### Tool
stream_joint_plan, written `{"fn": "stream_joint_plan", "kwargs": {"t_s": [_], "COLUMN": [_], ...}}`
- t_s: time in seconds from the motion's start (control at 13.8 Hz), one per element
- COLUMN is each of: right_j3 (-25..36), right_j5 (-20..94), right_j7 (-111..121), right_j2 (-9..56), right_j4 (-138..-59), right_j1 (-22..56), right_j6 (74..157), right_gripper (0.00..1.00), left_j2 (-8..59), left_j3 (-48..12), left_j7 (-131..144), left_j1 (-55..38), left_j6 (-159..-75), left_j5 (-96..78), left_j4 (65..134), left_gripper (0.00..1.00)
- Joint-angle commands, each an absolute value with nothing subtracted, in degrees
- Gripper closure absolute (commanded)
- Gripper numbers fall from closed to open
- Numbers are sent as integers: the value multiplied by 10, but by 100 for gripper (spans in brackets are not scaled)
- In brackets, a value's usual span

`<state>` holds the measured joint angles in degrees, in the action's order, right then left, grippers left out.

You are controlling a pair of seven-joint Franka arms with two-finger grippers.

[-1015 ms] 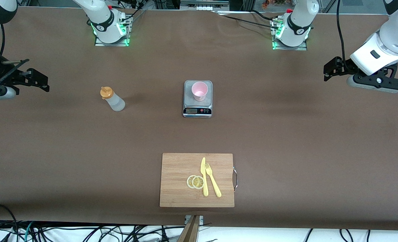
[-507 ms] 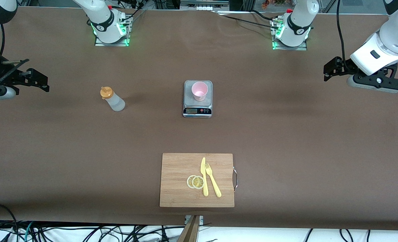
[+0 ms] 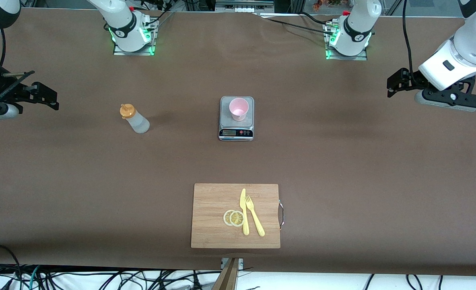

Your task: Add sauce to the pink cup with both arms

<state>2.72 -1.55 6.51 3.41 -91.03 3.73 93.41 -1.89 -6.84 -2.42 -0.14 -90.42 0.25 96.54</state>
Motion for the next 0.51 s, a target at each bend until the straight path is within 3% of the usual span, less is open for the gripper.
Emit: {"fn": "stream_joint_plan", "kwargs": {"t_s": [0.0,0.43], "right_j3": [31,30], "right_j5": [-14,-13], "right_j7": [59,132], "right_j2": [34,30], "right_j4": [-902,-895], "right_j1": [32,33], "right_j6": [931,914], "right_gripper": [0,0], "left_j2": [-16,-16], "left_j3": [-68,-68], "left_j7": [-35,-35], "left_j1": [1,1], "left_j6": [-896,-896], "left_j5": [0,0], "left_j4": [955,955], "left_gripper": [0,0]}}
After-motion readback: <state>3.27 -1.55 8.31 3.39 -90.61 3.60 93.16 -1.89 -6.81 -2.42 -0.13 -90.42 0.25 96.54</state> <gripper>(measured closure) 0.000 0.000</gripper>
